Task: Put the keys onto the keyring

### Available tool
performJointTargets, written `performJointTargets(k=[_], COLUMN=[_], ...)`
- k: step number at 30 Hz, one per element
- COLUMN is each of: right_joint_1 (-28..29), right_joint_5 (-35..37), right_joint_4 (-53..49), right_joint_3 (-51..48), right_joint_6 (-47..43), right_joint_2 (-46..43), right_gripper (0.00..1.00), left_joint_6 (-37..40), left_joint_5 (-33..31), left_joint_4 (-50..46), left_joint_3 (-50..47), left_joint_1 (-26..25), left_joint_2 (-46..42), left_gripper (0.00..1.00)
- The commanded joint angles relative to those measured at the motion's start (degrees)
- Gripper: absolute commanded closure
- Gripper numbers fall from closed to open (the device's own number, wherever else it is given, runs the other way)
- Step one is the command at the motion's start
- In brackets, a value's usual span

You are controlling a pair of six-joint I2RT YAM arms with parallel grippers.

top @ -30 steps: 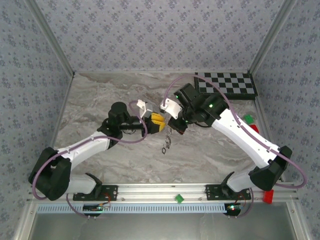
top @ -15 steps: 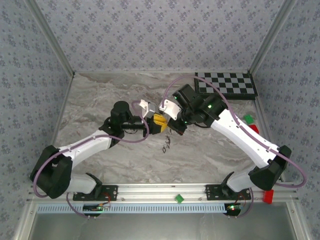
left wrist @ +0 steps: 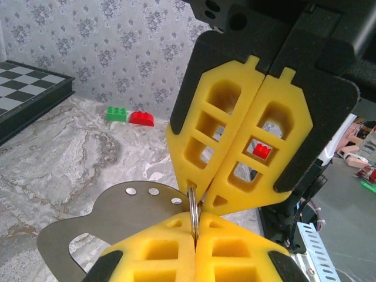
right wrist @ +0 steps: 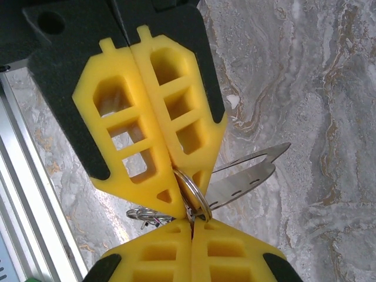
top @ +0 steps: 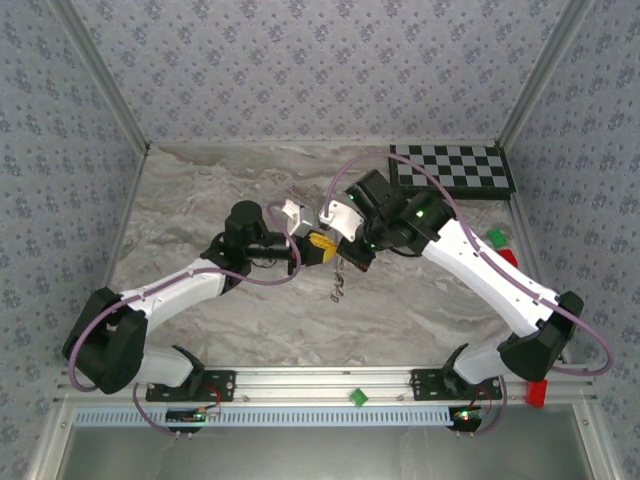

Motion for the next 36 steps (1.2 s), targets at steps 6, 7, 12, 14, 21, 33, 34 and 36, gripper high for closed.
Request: performJointTargets(k=[6,7,12,14,21,33,34,36], right_joint_1=[-0.18,-0.32,-0.47,-0.61,-0.71,-0.88,-0.94,-0.89], right_joint_5=[-0.88,-0.51,1.33,1.28,1.42,-0.30,-0.34,-0.41], right_joint_4=[9.43,11.42,18.81,19.23,19.17,16.62,16.77,17.46], right_joint_3=[-8.04,-9.96,-16.76,-17.38,-16.87,-16.81,-17.11,-17.76], right_joint_6=[2.72,2.88,2.98,3.25,3.17,3.61,3.61,3.68], right_joint_2=[-8.51,-10.14,-16.18,-16.70,-15.48,-14.46,-14.65,-14.89], right_gripper=[0.77,0.74,0.75,0.76,0.76,1.00,1.00,1.00], left_joint_6=[-2.00,-2.32,-3.82,-3.92,-4.11,-4.71,-4.94,-5.28], left_joint_5=[-2.18,-2.25,-2.69,-2.48,-2.10,-3.06,-3.20,-3.75], left_joint_4=[5.77,6.27,9.16,9.03,8.82,9.42,9.68,10.33], left_joint_3=[0.03,-0.12,-1.10,-1.03,-0.98,-1.10,-1.20,-1.55], left_joint_1=[-0.64,-0.65,-0.63,-0.59,-0.97,-1.00,-0.94,-0.95], left_joint_2=[-1.31,-1.53,-2.47,-2.62,-3.11,-4.61,-4.85,-5.17], left_gripper=[1.00,1.00,1.00,1.00,1.00,1.00,1.00,1.00])
